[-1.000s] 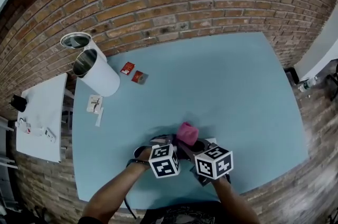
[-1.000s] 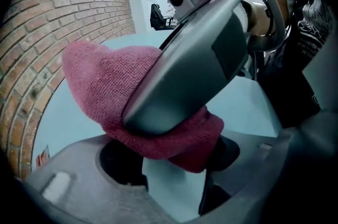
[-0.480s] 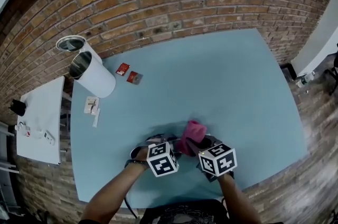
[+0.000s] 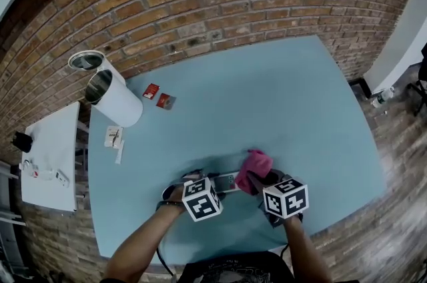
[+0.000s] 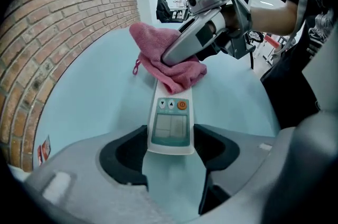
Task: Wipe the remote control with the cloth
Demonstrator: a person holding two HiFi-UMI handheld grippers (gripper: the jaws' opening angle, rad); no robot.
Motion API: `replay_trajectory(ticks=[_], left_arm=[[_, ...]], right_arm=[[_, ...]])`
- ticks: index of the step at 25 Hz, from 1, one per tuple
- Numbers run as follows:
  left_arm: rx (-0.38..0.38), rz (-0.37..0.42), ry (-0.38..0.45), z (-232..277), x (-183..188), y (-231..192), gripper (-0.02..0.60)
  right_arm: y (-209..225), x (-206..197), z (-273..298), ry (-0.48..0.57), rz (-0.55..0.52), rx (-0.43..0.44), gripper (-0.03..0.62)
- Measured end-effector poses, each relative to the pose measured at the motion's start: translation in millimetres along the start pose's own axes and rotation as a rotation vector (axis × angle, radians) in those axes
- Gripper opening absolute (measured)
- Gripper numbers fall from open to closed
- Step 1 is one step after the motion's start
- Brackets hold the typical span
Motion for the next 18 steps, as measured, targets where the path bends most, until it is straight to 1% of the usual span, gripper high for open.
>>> replay_trajectory(ticks=[9,18], left_arm=[[-0.009,0.005,-0.057,2,0,0,0.269],[-0.014,-0.004,-0.074,2,0,-1,0.270]], right_arm=[[30,-6,-20,0.017,0.045,-0.066,0.066],[55,-7,-34,0.045,0.070,-0.117,0.066]])
Point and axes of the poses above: the fingertips, and each gripper's own axes: z forward along the fingers, y to its right, x out of its top, the point moved 7 cm from there along -z, backward along the fingers, and after that the axes turned 12 degrees about -z, right-handed, at the moved point
